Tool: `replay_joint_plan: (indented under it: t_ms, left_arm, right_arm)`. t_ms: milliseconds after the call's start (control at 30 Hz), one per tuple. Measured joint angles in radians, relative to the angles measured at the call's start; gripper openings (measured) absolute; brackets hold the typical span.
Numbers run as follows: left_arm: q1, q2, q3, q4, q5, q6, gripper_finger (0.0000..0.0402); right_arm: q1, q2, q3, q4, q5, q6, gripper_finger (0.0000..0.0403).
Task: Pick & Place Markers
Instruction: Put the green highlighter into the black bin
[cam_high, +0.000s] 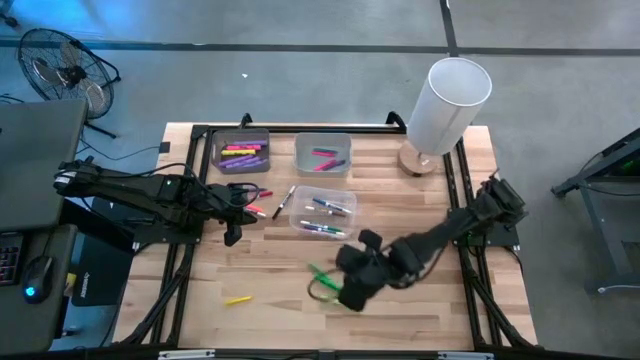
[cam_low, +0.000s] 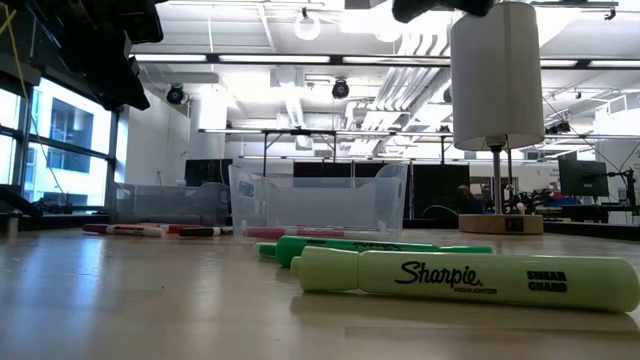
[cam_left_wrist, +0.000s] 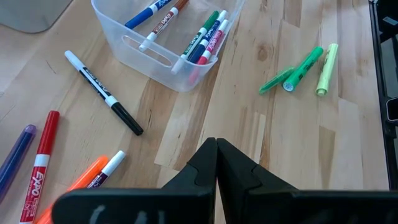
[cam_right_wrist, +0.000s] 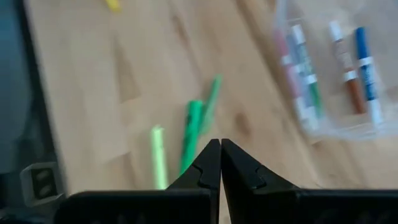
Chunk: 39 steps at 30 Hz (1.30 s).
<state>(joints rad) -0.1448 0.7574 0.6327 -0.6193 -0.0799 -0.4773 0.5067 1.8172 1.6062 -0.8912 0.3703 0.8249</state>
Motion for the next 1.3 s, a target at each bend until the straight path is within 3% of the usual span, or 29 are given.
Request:
replay_joint_plan:
  t_ms: [467, 800, 1300]
  left_arm:
    - [0.0, 0.0, 0.0, -0.002, 0.0, 0.0, 0.0001]
    - [0.0, 0.0, 0.0, -0.003, 0.0, 0.0, 0.0001]
    - [0.0, 0.0, 0.0, -0.003, 0.0, 0.0, 0.0001]
  right_arm:
    - [0.195, 0.075, 0.0, 0.232, 0.091, -0.02, 0.0002]
    - [0.175, 0.231, -0.001, 0.371, 0.018, -0.076, 0.0001]
    - [0.141, 0.245, -0.001, 0.373, -0.006, -0.132, 0.0001]
